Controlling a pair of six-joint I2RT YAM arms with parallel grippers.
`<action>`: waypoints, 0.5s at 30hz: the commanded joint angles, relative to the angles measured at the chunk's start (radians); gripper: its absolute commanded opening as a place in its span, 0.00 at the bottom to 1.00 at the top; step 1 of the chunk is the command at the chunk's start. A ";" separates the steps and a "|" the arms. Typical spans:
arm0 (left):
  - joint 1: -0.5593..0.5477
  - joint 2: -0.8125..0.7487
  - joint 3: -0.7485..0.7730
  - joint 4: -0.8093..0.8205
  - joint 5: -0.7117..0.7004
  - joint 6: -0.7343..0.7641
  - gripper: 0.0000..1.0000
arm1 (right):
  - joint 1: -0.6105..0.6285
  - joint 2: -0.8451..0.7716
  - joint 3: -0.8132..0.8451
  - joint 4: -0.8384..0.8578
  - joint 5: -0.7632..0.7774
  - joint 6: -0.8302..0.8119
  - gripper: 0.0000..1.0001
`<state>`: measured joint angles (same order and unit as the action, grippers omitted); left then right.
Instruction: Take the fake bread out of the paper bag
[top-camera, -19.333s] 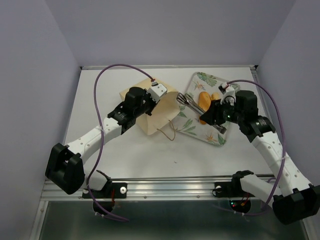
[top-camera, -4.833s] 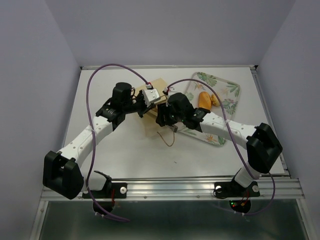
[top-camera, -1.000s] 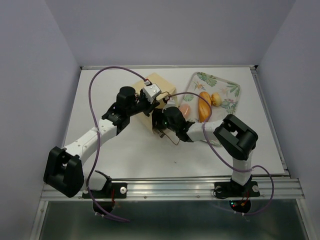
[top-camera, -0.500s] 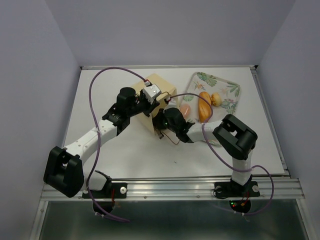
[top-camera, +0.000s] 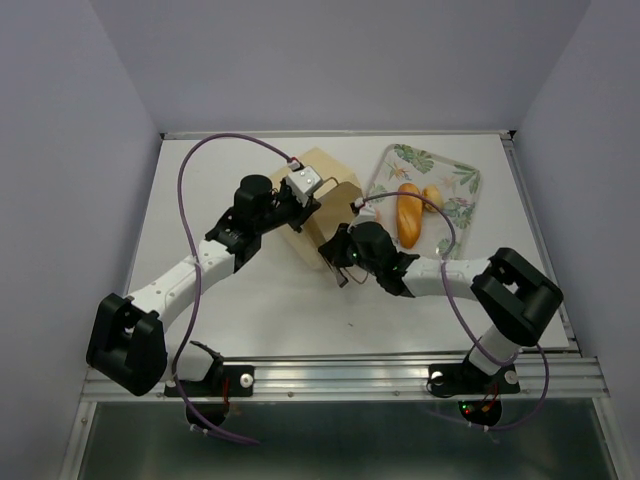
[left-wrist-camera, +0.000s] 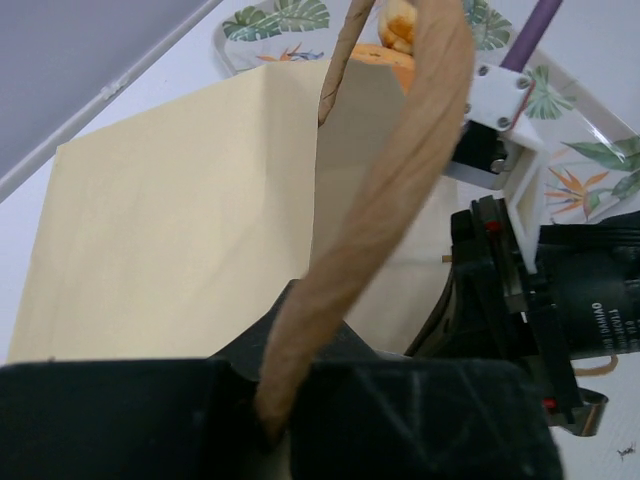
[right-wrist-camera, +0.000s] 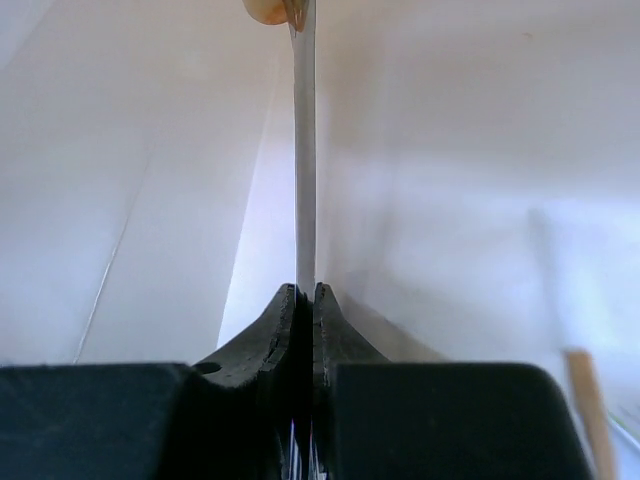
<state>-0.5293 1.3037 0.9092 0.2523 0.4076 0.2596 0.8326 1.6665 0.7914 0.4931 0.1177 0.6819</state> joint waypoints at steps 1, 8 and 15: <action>-0.005 -0.031 0.003 0.097 -0.018 -0.022 0.00 | 0.000 -0.114 -0.046 -0.048 -0.006 -0.022 0.01; -0.005 -0.006 0.028 0.105 -0.041 -0.039 0.00 | 0.000 -0.319 -0.116 -0.175 -0.081 -0.061 0.01; -0.005 0.012 0.053 0.108 -0.093 -0.054 0.00 | 0.000 -0.611 -0.139 -0.411 -0.165 -0.100 0.01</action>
<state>-0.5293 1.3117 0.9115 0.2966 0.3542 0.2249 0.8326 1.1721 0.6514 0.1684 0.0143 0.6254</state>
